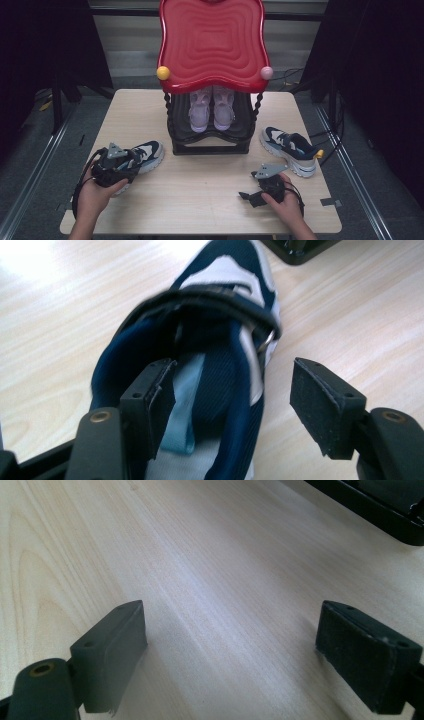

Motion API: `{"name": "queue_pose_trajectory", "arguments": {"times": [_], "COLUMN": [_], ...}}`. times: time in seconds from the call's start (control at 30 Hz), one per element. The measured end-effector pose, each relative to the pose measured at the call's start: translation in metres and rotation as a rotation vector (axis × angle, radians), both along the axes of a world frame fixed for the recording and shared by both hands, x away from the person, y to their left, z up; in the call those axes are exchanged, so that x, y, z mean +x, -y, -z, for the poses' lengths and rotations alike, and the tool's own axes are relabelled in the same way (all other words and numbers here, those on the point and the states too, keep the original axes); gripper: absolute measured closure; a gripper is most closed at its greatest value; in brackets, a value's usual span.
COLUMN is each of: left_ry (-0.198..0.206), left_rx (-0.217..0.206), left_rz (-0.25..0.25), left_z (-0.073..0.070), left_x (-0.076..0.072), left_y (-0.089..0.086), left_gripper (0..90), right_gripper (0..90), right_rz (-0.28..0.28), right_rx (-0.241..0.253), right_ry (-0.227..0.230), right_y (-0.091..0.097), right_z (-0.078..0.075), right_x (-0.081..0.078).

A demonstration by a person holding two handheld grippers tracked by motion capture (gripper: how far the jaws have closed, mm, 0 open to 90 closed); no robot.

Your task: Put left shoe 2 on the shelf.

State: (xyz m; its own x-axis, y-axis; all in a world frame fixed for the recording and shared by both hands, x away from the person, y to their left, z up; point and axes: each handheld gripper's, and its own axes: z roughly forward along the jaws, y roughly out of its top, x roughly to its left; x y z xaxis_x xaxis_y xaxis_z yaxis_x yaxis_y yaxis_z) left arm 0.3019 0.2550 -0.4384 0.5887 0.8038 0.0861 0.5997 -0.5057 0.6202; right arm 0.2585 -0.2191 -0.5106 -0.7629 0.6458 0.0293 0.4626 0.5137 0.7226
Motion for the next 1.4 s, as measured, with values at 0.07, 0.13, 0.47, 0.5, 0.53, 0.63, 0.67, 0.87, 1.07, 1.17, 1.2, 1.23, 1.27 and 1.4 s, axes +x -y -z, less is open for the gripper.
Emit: {"name": "queue_pose_trajectory", "arguments": {"times": [0.07, 0.13, 0.47, 0.5, 0.53, 0.63, 0.67, 0.87, 1.07, 1.17, 1.2, 1.23, 1.27, 1.4], "left_ry": [0.000, -0.008, -0.070, -0.073, -0.078, -0.079, -0.079, -0.076, -0.078, -0.057, -0.058, -0.054, -0.047, -0.034], "left_rx": [0.009, 0.013, -0.006, -0.007, -0.007, 0.001, 0.006, 0.042, 0.040, 0.013, 0.009, -0.002, -0.008, -0.027], "left_rz": [0.012, 0.030, 0.079, 0.081, 0.080, 0.090, 0.080, 0.026, -0.025, -0.059, -0.067, -0.083, -0.090, -0.110], "left_z": [0.001, 0.000, -0.005, -0.006, -0.006, -0.006, -0.006, -0.008, -0.008, -0.006, -0.006, -0.006, -0.006, -0.004], "left_x": [-0.002, -0.005, -0.014, -0.015, -0.015, -0.016, -0.015, -0.010, -0.005, -0.001, 0.001, 0.004, 0.007, 0.017], "left_y": [-0.001, 0.001, 0.015, 0.015, 0.017, 0.019, 0.019, 0.016, 0.019, 0.023, 0.025, 0.028, 0.031, 0.045], "left_gripper": [34.2, 35.2, 38.9, 39.4, 39.6, 39.7, 40.9, 68.8, 78.7, 79.5, 79.5, 79.5, 79.5, 79.4], "right_gripper": [12.4, 12.4, 12.4, 12.4, 12.4, 12.4, 12.4, 12.4, 12.4, 12.4, 12.4, 12.4, 12.4, 12.4], "right_rz": [-0.001, -0.001, -0.003, -0.003, -0.003, -0.003, -0.003, -0.003, -0.002, -0.002, -0.002, -0.003, -0.003, -0.003], "right_rx": [0.001, 0.001, 0.000, 0.000, 0.000, 0.000, 0.000, 0.000, 0.001, 0.000, 0.001, 0.000, 0.000, 0.000], "right_ry": [-0.002, -0.002, -0.001, -0.001, -0.001, -0.001, 0.000, -0.002, -0.003, -0.001, -0.003, -0.001, -0.002, -0.001], "right_y": [0.000, 0.000, 0.000, 0.000, 0.000, 0.000, 0.000, 0.000, 0.000, 0.000, 0.000, 0.000, 0.000, 0.000], "right_z": [0.000, 0.000, 0.000, 0.000, 0.000, 0.000, 0.000, 0.000, 0.000, 0.000, 0.000, 0.000, 0.000, 0.000], "right_x": [0.000, 0.000, 0.000, 0.000, 0.000, 0.000, 0.000, 0.000, 0.000, 0.000, 0.000, 0.000, 0.000, 0.000]}}
